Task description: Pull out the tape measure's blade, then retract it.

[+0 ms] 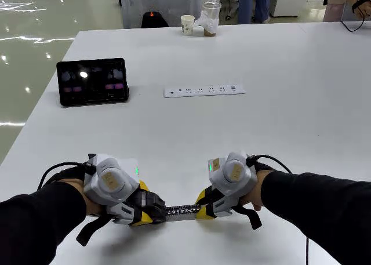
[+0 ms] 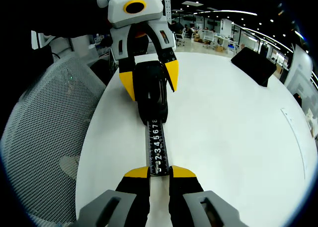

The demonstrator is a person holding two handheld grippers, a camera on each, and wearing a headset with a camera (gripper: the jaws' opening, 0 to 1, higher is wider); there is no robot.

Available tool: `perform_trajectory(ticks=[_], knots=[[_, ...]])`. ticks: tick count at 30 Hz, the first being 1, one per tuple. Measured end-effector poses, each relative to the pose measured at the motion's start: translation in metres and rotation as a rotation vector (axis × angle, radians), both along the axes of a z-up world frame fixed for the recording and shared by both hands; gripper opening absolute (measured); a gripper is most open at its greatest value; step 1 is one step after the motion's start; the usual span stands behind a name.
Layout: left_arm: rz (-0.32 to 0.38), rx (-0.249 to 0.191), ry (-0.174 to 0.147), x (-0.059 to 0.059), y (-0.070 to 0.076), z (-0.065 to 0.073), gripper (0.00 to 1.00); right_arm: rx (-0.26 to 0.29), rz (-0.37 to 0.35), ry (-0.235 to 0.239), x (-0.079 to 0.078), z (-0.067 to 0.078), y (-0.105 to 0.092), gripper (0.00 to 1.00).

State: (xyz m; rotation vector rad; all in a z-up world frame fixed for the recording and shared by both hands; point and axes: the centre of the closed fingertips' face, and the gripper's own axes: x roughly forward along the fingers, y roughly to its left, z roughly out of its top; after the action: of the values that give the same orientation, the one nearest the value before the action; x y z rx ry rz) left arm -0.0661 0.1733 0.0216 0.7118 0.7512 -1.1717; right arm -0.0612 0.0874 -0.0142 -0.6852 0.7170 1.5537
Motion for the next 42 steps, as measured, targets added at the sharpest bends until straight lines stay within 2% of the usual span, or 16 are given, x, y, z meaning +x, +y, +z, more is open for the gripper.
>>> perform_trajectory(ticks=[42], knots=[[0.000,-0.002,-0.002,0.001,0.000,0.001,0.31,-0.023,-0.016,-0.003,0.005,0.001,-0.036,0.10]])
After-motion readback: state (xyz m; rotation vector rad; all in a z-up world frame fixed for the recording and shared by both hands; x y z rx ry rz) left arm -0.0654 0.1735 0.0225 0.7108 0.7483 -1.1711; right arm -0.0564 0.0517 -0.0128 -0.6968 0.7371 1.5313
